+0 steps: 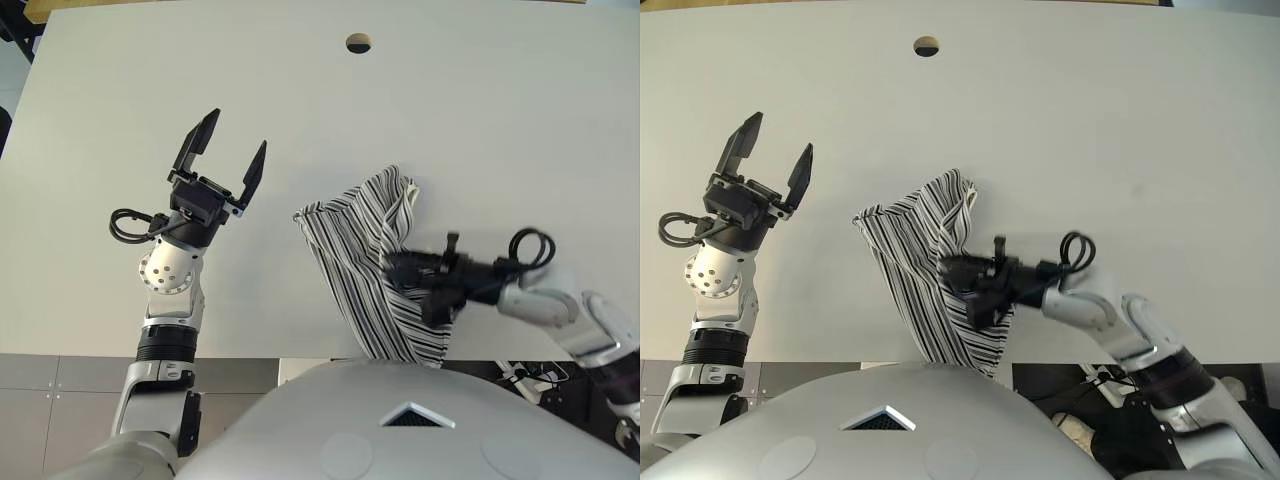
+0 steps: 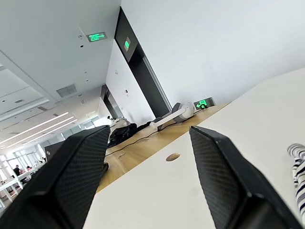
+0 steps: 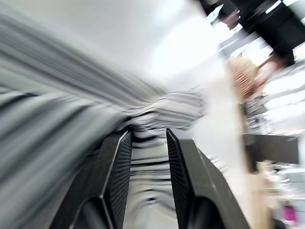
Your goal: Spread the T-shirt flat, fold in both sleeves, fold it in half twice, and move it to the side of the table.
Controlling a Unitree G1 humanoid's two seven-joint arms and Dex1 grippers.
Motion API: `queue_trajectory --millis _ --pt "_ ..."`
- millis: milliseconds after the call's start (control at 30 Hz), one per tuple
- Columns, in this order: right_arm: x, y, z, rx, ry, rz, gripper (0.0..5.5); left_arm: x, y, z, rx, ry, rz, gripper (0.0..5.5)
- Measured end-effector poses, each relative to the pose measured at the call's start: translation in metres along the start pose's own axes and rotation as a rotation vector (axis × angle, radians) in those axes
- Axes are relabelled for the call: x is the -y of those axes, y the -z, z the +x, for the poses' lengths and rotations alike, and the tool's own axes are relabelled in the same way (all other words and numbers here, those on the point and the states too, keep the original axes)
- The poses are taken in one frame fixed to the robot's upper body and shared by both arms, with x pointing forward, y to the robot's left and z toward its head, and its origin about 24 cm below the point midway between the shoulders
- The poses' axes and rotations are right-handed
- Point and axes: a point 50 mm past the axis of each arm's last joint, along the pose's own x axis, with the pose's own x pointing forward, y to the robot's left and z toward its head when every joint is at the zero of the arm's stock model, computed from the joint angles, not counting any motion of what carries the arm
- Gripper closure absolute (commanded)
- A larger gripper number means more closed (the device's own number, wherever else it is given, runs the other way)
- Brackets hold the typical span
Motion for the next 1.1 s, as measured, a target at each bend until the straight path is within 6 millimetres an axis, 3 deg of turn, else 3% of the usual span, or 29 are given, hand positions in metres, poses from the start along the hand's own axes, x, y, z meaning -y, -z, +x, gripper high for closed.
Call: queue_trajectory --millis 100,267,367,433,633,733,933,1100 --pt "0.008 0.007 -0.008 -0.062 0.041 -0.002 4.19 -0.002 0.002 -0.002 -0.019 -0.003 0.013 2.39" --pt "0.025 0.003 -0.03 -0.047 0.095 -0.003 4.19 -0.002 0.003 0.001 -0.012 -0.004 0.014 2.39" --pt "0.047 0.007 -0.029 -0.032 0.128 -0.052 4.19 -0.002 0.002 0.007 0.003 0.0 0.018 2.39" --pt "0.062 0.013 -0.013 0.0 0.145 -0.082 4.19 0.0 0.003 0.01 0.008 -0.001 0.012 2.39" --pt "0.048 0.065 0.044 -0.086 -0.003 0.005 4.19 0.007 0.007 0.013 0.004 -0.002 -0.013 2.39" --pt "0.032 0.087 0.046 -0.134 -0.06 0.057 4.19 0.013 0.008 0.016 0.008 0.022 -0.02 2.39" --pt "0.025 0.095 0.049 -0.109 -0.061 0.079 4.19 0.014 0.008 0.017 0.012 0.037 -0.021 2.39" --pt "0.054 0.11 0.093 -0.206 0.015 0.147 4.19 0.013 0.006 0.022 0.031 0.042 -0.017 2.39"
